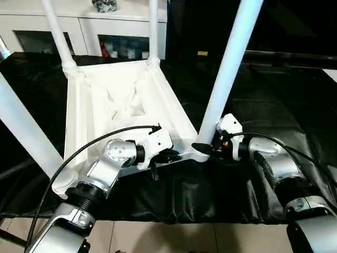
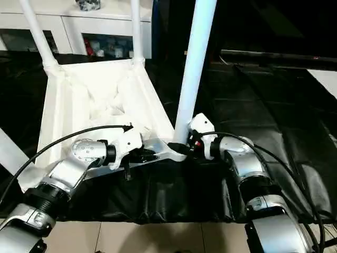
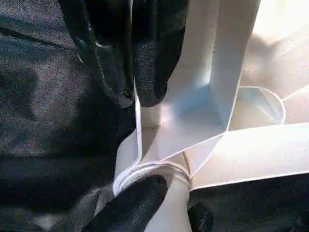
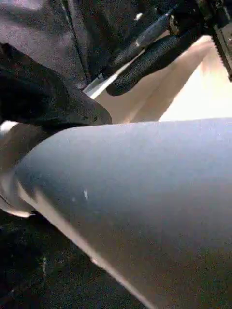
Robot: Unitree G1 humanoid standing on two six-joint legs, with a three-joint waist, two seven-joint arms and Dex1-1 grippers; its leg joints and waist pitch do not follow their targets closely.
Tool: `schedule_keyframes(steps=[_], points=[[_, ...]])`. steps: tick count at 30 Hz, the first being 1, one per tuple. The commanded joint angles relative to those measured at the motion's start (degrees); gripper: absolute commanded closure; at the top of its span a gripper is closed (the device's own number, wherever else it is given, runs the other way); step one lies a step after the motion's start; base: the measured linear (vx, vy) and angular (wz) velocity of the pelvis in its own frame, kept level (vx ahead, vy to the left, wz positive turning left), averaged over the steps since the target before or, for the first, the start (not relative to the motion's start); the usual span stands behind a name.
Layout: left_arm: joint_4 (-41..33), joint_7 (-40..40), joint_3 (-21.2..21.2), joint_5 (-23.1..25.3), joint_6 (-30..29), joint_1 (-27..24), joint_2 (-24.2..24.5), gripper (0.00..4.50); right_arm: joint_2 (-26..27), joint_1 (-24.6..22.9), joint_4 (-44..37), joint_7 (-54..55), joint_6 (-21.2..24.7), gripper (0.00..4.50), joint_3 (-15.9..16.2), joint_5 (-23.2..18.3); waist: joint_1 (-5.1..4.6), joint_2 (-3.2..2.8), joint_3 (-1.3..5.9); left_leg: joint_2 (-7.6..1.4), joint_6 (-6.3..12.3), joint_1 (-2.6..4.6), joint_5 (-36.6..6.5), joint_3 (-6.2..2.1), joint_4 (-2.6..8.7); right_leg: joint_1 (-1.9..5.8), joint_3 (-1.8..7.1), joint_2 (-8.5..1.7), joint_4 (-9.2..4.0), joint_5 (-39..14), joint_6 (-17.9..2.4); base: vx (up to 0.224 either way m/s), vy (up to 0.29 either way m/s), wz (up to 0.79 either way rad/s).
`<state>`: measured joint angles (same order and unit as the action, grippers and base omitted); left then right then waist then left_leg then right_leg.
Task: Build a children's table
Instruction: Rotate leg to tighten
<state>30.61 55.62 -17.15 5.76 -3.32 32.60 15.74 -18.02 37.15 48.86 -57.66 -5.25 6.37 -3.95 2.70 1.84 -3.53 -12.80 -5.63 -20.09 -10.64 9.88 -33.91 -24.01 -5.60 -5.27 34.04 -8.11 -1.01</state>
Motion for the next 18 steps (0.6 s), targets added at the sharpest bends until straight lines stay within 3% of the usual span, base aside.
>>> schedule_keyframes(steps=[1, 4, 8, 10, 11, 12, 13, 14, 18], points=[[0.8, -2.0, 0.2, -0.1, -0.4, 2.2, -1.1, 4.5, 1.4, -0.4, 0.9, 2.1, 0.7, 2.47, 0.4, 1.1, -0.22, 0.55, 4.13, -0.13, 3.19, -0.21, -13.9, 0.51, 3.63, 3.19, 2.3, -2.38, -4.64, -24.9, -8.9, 0.0, 0.0, 0.0], [3.6, -9.1, 1.4, 1.3, -2.7, 4.8, -3.6, 4.5, 6.2, -2.4, 1.2, 11.3, 3.0, 2.51, -0.4, 1.4, -0.42, 0.44, 4.03, -0.06, 2.37, 0.06, -15.0, 0.41, 3.72, 2.85, 2.16, -2.34, -5.02, -27.2, -7.9, 0.0, 0.0, 0.0], [6.5, -16.1, 2.7, 1.7, -5.1, 7.9, -7.7, 4.5, 12.4, -1.5, 4.2, 24.7, 5.6, 2.53, -3.0, 0.7, -0.96, 0.35, 3.97, 0.21, 1.52, 0.08, -17.0, 0.21, 3.7, 2.73, 1.8, -2.32, -5.62, -30.9, -6.1, 0.0, 0.0, 0.0], [7.5, -18.3, 3.1, 1.8, -5.8, 8.9, -9.1, 4.5, 14.6, -0.6, 5.5, 29.4, 6.2, 2.53, -4.1, 0.3, -1.27, 0.15, 4.04, 0.35, 0.95, 0.29, -18.2, 0.04, 3.63, 2.5, 1.61, -2.35, -5.92, -32.2, -5.6, 0.0, 0.0, 0.0], [8.2, -19.6, 3.3, 1.8, -6.1, 9.6, -10.2, 4.5, 16.4, 0.3, 6.7, 33.1, 6.7, 2.54, -5.1, -0.3, -1.29, -0.41, 4.03, 0.36, 0.67, 0.25, -18.4, -0.08, 3.69, 2.5, 1.6, -2.35, -5.75, -31.8, -5.6, 0.0, 0.0, 0.0], [9.0, -21.0, 3.4, 1.9, -6.3, 10.3, -11.2, 4.5, 18.3, 1.4, 7.9, 36.6, 7.0, 2.54, -6.0, -0.8, -1.58, -0.04, 4.14, 0.42, 0.63, 0.02, -18.8, -0.1, 3.72, 2.66, 1.45, -2.23, -5.81, -31.2, -5.5, 0.0, 0.0, 0.0], [9.1, -21.2, 3.4, 1.9, -6.3, 10.4, -11.4, 4.5, 18.6, 1.6, 8.0, 37.0, 6.9, 2.54, -6.1, -0.8, -1.75, -0.12, 4.12, 0.42, 0.7, 0.06, -19.3, -0.22, 3.8, 2.64, 1.32, -2.26, -5.95, -31.4, -5.3, 0.0, 0.0, 0.0], [9.7, -22.3, 3.5, 2.0, -6.3, 10.9, -12.1, 4.5, 20.2, 2.6, 8.8, 38.6, 6.6, 2.54, -6.3, -1.0, -1.71, -0.47, 4.21, 0.38, 0.73, 0.2, -19.6, -0.28, 3.77, 2.61, 1.33, -2.33, -5.9, -30.8, -5.5, 0.0, 0.0, 0.0], [10.0, -21.4, 2.4, 2.7, -3.8, 10.7, -11.7, 4.5, 22.6, 2.9, 7.0, 34.1, 1.6, 2.54, -4.0, 0.4, -2.06, -0.19, 4.48, 0.14, 2.01, -0.26, -18.3, -0.09, 3.93, 2.94, 1.76, -2.32, -5.23, -23.6, -8.4, 0.0, 0.0, 0.0]])
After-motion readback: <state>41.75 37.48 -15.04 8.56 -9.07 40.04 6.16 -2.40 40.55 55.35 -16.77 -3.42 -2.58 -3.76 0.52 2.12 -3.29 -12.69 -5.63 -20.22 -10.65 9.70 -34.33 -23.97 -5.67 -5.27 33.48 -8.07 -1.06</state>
